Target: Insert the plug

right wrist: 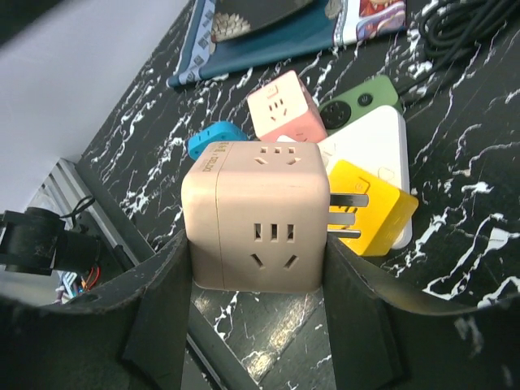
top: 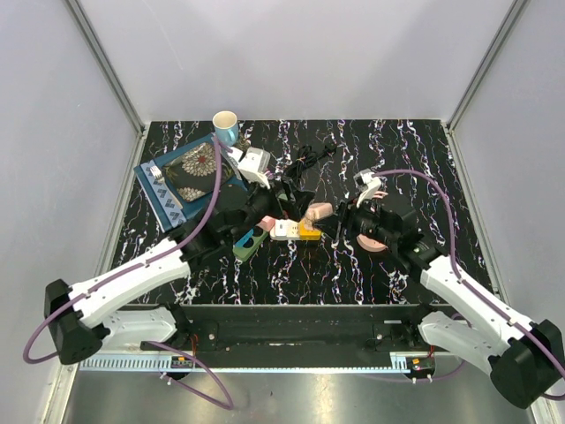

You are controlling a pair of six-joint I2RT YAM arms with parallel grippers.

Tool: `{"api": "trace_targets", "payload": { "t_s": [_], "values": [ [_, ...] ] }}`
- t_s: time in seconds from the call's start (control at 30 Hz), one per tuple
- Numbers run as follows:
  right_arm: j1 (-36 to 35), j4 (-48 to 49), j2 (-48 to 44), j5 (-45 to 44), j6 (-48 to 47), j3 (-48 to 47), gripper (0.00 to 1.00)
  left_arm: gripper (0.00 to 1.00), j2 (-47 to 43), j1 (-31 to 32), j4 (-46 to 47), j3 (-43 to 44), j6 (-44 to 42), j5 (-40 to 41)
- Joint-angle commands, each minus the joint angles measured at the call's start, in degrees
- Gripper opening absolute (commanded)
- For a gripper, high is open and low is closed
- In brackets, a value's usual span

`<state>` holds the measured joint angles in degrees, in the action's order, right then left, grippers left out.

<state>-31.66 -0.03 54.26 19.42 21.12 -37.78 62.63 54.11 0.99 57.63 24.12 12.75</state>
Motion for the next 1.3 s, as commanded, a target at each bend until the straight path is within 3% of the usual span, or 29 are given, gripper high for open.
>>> {"api": "trace_targets", "payload": {
  "t_s": [0.0,0.13,0.47,0.67,1.0,1.1,1.27],
  "values": [
    [-0.25,10.22,-2.84,-1.93,-0.47,0.07,0.00,0.99,3.46,-0.23,1.91,1.88,14.63,4.83],
    [-0.24,12.95,-3.20,-2.98,0.67,1.39,0.00,0.99,5.65,-0.14,2.78,1.09,19.29,3.95],
    [-0.33,14.53,-4.25,-3.42,3.83,2.10,0.00,0.97,9.26,-0.14,4.55,1.00,15.08,-1.77],
    [-0.33,15.50,-4.25,-2.72,4.36,2.27,0.00,0.86,11.11,-0.14,5.25,1.08,14.91,-2.64],
    [-0.33,16.12,-4.95,-5.09,4.63,2.98,0.00,0.79,13.30,-0.14,4.11,2.31,16.58,-7.83],
    [-0.25,16.56,-4.60,-4.57,4.80,2.89,0.00,0.67,13.83,-0.14,4.45,1.97,16.75,-8.01],
    [-0.25,14.98,-5.04,-5.70,5.07,2.63,0.01,0.35,14.45,-0.14,4.02,2.58,17.10,-10.99]
  ]
}}
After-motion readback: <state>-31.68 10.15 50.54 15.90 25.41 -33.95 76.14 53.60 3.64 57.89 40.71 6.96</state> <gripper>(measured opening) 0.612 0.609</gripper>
